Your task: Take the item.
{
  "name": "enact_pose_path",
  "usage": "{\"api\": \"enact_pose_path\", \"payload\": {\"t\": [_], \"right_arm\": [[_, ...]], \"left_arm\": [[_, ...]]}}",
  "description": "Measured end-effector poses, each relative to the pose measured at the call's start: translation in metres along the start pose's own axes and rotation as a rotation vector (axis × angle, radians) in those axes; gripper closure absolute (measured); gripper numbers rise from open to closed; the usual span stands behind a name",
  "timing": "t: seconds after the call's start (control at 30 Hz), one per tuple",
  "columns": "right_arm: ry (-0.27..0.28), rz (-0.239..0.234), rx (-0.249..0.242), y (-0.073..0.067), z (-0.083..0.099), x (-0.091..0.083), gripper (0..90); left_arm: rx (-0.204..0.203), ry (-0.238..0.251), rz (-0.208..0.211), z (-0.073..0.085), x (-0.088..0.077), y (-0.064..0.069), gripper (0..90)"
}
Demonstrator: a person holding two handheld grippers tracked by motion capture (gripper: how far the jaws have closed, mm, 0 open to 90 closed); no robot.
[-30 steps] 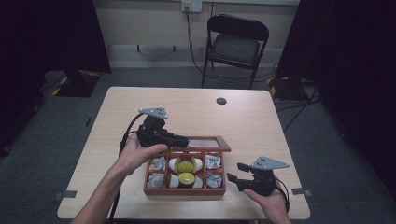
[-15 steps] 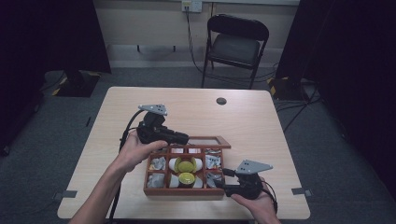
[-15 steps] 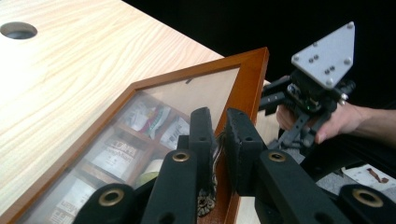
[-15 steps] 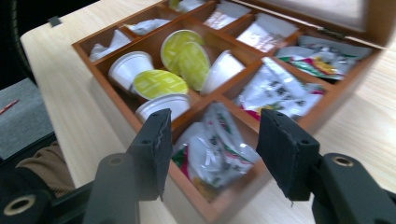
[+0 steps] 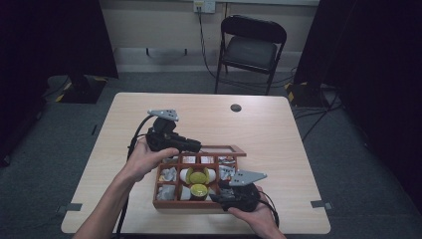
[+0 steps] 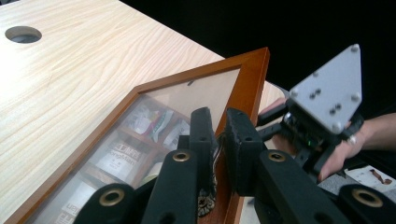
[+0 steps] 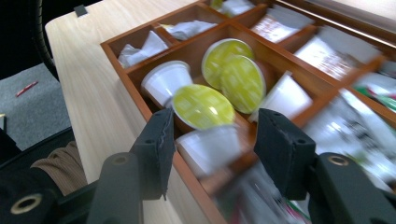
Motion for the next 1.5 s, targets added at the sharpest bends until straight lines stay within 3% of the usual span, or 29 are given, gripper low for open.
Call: {"api": "enact_pose_path", "payload": {"t": [0.23,0.43,1.03,1.5], "right_arm": [[-0.039,-0.012,-0.031,-0.011,-0.017,0.03,48.7],[-0.084,-0.013,-0.027,-0.012,-0.016,0.048,48.6],[-0.164,0.002,0.051,-0.004,-0.011,0.066,35.2],[-0.224,0.008,0.066,-0.003,-0.008,0.075,38.6]], "left_arm": [[0.004,0.001,-0.001,0.001,0.0,0.0,81.8],[0.007,0.002,-0.003,0.001,0.0,0.0,81.8],[0.012,0.004,-0.01,0.0,-0.001,0.0,81.9],[0.016,0.005,-0.012,0.0,-0.001,0.0,82.0]]}}
Point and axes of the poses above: each handheld gripper's, and its own axes: x roughly forward along the jaws, z roughly out of its underside, y roughly to its right, the point moved 10 cm from there along x, roughly forward along the jaws, and after that the axes turned 9 degrees about -y, right-handed, at the moved point
